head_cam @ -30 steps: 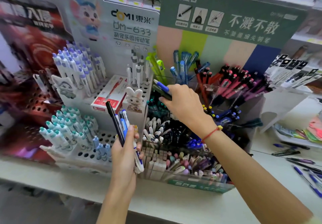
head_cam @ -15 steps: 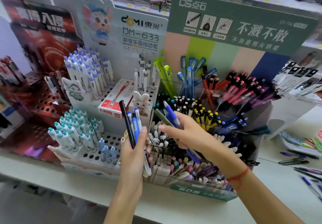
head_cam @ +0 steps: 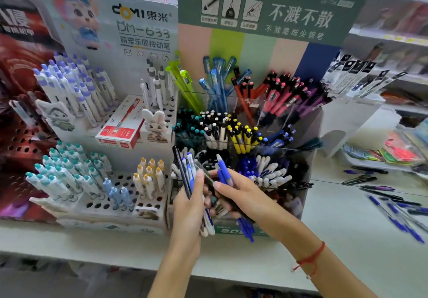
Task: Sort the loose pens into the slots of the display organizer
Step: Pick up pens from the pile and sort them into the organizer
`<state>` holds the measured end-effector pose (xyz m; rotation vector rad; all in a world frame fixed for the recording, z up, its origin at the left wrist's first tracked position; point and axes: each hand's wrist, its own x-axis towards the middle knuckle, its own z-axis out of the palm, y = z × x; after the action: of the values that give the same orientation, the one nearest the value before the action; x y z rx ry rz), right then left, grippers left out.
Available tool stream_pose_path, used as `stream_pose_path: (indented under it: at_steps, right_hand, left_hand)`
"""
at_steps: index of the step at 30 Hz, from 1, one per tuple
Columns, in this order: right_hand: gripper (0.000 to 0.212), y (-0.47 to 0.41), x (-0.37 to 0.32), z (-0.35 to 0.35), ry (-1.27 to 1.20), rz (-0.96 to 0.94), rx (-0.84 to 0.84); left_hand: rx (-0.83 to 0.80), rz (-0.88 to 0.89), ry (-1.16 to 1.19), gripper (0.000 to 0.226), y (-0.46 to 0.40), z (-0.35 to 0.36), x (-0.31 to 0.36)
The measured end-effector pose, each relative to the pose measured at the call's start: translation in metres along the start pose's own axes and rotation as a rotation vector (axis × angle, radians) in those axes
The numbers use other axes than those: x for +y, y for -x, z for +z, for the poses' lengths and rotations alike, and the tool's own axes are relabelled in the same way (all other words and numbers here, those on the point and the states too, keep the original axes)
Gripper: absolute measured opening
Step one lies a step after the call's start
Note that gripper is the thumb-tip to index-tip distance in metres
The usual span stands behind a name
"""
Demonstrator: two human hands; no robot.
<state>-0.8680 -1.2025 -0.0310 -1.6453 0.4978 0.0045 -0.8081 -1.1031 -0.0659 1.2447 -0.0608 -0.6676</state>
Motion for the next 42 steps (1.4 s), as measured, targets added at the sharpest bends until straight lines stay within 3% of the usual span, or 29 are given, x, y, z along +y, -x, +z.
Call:
stream_pose_path:
  at_steps: [5,10,13,19,23,26,30,34,37,39,42]
  right_hand:
    - [0.028,0.017,0.005,-0.006,0.039,-0.054,-0.009]
    - [0.022,0.024,0.022,-0.018,0.113,-0.023,0.214]
    - [0.022,0.029,0.019,-0.040,0.040,-0.016,0.246]
    - [0.023,0.016,0.010,-0.083,0.214,0.285,0.157]
    - [0.010,0.006,-0.009,-0.088,0.544,0.198,0.109]
    - [0.018,-0.010,-0.018,-0.089,0.810,0.151,0.094]
    - [0.023,-0.021,-0.030,-0.070,1.569,0.095,0.175]
    - [0.012,-0.033,-0.044,-0.051,1.825,0.106,0.117]
    - [0.010,-0.044,-0.047,-0.052,1.755,0.159,0.013]
    - [0.027,-0.048,-0.042,-0.061,1.566,0.179,-0.035]
    - [0.039,-0.041,-0.032,-0.074,1.282,0.075,0.064]
  left_hand:
    - [-0.028,-0.052,0.009,0.049,0.002,0.007,0.003]
    - [0.089,-0.066,0.160,0.026,0.000,0.004,0.005]
    - [0.126,-0.060,0.200,0.020,-0.001,-0.006,0.008]
    - [0.135,-0.067,0.176,0.021,0.001,-0.011,0.006]
    - [0.138,-0.055,0.150,0.019,0.001,-0.005,0.006]
    - [0.157,-0.053,0.104,0.020,0.000,-0.004,0.004]
    - [0.163,-0.052,0.088,0.019,0.003,-0.003,0.005]
    - [0.178,-0.050,0.067,0.017,0.001,-0.002,0.004]
    - [0.166,-0.054,0.069,0.016,0.002,0.000,0.004]
    - [0.158,-0.066,0.086,0.018,0.003,0.001,0.007]
    - [0.164,-0.077,0.101,0.020,0.003,0.000,0.009]
